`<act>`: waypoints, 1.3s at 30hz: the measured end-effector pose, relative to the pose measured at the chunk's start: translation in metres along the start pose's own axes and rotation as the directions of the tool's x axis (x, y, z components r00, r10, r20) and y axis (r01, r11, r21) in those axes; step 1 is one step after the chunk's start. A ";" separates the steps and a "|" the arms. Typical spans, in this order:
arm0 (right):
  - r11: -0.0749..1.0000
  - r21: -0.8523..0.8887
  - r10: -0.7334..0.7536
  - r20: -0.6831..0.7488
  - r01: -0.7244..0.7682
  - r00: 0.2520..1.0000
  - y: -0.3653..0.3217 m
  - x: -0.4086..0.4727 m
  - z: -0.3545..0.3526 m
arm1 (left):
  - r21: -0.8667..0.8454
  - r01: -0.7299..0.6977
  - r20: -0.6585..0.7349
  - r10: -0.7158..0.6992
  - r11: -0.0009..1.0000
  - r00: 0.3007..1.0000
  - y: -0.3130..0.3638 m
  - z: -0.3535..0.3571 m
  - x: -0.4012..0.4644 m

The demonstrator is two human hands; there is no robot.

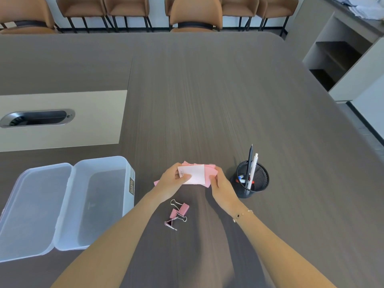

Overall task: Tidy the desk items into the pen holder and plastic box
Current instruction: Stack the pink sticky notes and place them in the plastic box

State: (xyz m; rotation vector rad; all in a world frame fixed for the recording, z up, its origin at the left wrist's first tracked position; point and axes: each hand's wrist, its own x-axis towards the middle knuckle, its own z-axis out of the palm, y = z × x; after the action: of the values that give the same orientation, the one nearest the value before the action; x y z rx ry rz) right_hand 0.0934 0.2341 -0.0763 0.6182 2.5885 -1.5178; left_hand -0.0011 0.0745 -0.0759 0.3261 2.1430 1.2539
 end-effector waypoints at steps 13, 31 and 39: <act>0.996 -0.093 0.030 0.170 -0.014 0.985 0.002 -0.008 -0.002 | 0.219 -0.084 -0.033 0.093 0.972 0.995 -0.004 0.013 -0.009; 0.959 -0.272 -0.049 0.092 0.073 0.995 -0.023 0.010 0.000 | 0.183 -0.060 -0.194 0.096 0.981 0.976 -0.001 -0.004 -0.010; 0.993 0.091 -0.078 0.079 0.070 0.994 -0.121 0.023 0.021 | -0.025 -0.013 -0.243 0.006 1.000 0.970 0.029 -0.126 -0.050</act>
State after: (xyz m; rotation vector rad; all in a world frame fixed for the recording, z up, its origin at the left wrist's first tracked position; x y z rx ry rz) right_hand 0.0236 0.1713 0.0056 0.4611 2.5217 -1.6499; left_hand -0.0443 -0.0229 0.0125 0.1789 2.3283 1.3876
